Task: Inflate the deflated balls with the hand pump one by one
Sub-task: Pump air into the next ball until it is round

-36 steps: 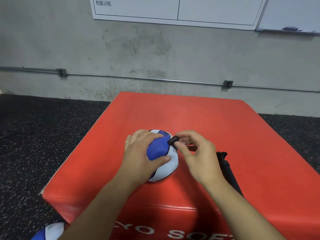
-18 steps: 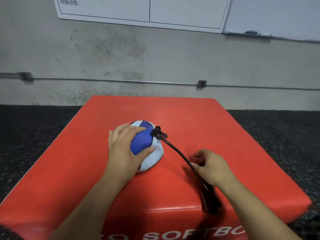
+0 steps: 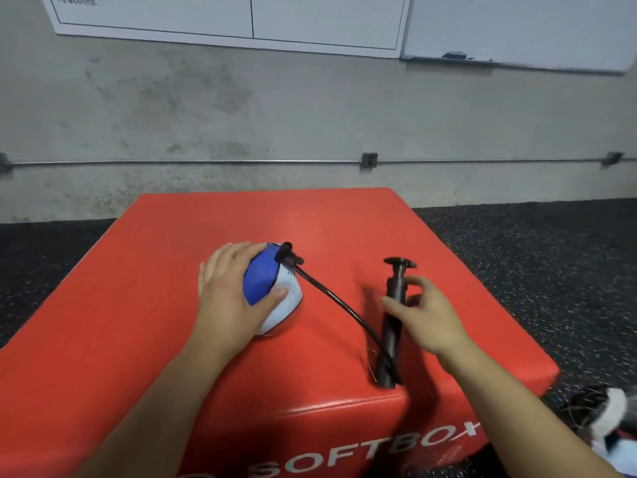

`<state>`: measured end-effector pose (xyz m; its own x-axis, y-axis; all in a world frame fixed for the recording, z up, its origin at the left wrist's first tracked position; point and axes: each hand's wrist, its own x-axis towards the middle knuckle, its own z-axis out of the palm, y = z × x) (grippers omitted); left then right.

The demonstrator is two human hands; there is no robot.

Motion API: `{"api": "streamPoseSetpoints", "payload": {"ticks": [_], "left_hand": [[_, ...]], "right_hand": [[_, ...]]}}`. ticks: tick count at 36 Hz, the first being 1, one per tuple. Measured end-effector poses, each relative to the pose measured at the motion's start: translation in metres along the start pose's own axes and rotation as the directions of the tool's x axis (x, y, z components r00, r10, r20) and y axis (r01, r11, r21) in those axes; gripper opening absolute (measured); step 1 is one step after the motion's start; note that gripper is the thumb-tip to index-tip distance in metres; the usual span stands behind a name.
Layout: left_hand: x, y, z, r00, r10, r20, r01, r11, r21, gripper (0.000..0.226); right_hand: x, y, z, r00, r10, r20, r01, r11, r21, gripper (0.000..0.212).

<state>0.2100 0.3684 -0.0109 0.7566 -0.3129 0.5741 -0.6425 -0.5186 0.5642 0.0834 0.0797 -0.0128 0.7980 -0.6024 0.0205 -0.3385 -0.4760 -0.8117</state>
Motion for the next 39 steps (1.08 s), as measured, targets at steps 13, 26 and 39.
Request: {"api": "streamPoseSetpoints", "payload": {"ticks": [13, 26, 39], "left_hand": [[-0.003, 0.029, -0.006, 0.996, -0.036, 0.080, 0.034, 0.999, 0.025, 0.078], [-0.035, 0.135, 0.053, 0.969, 0.078, 0.237, 0.008, 0.940, -0.342, 0.050], [-0.031, 0.161, 0.105, 0.938, 0.038, 0.344, 0.162, 0.830, -0.534, 0.037]], "right_hand": [[-0.018, -0.005, -0.030, 0.985, -0.147, -0.091, 0.159, 0.976, 0.148, 0.022], [-0.046, -0.003, -0.028, 0.957, -0.278, -0.085, 0.281, 0.959, 0.028, 0.032], [-0.056, 0.026, -0.060, 0.953, -0.290, 0.085, 0.252, 0.917, 0.308, 0.033]]}}
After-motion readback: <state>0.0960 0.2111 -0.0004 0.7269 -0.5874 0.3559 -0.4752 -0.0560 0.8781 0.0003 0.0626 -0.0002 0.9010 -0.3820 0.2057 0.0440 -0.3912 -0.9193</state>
